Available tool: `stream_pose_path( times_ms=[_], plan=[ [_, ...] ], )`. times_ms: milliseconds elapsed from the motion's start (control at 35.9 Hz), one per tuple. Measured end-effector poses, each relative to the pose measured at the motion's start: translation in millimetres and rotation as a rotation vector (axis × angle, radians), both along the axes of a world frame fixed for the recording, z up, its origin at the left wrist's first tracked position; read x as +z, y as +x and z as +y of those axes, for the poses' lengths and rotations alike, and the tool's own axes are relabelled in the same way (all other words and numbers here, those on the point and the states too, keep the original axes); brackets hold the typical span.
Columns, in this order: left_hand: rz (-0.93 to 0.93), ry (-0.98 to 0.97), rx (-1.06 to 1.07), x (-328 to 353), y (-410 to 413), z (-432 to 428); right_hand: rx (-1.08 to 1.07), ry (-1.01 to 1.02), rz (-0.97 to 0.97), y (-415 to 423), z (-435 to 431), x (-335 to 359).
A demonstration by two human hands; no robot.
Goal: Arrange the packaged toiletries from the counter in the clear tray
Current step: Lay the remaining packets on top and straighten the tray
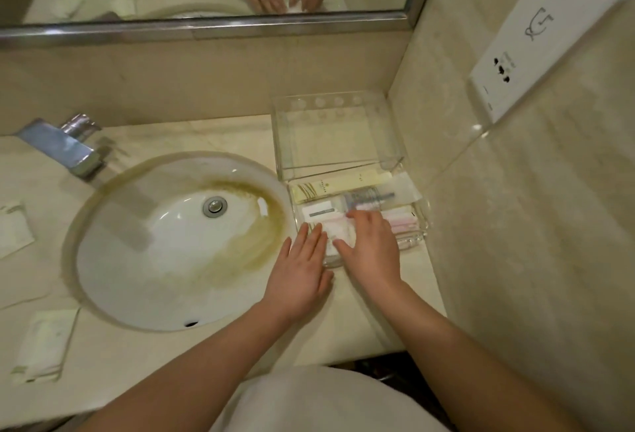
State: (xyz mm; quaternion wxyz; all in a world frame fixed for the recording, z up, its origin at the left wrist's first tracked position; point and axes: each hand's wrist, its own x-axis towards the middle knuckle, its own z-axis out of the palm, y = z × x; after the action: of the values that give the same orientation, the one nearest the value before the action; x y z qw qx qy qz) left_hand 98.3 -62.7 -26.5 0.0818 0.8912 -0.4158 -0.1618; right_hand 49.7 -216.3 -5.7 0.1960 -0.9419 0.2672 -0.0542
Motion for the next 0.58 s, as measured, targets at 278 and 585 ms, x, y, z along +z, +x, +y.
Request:
stream_pose_path(
  times_ms=[278, 585],
  plan=[
    [0.002, 0.064, 0.041, 2.7, -19.9, -5.9, 0.001, 0.257, -0.116, -0.1, 8.2, -5.5],
    [0.013, 0.043, 0.044, 4.8, -21.3, -5.7, 0.078, 0.245, -0.005, -5.9, 10.4, -9.4]
  ],
)
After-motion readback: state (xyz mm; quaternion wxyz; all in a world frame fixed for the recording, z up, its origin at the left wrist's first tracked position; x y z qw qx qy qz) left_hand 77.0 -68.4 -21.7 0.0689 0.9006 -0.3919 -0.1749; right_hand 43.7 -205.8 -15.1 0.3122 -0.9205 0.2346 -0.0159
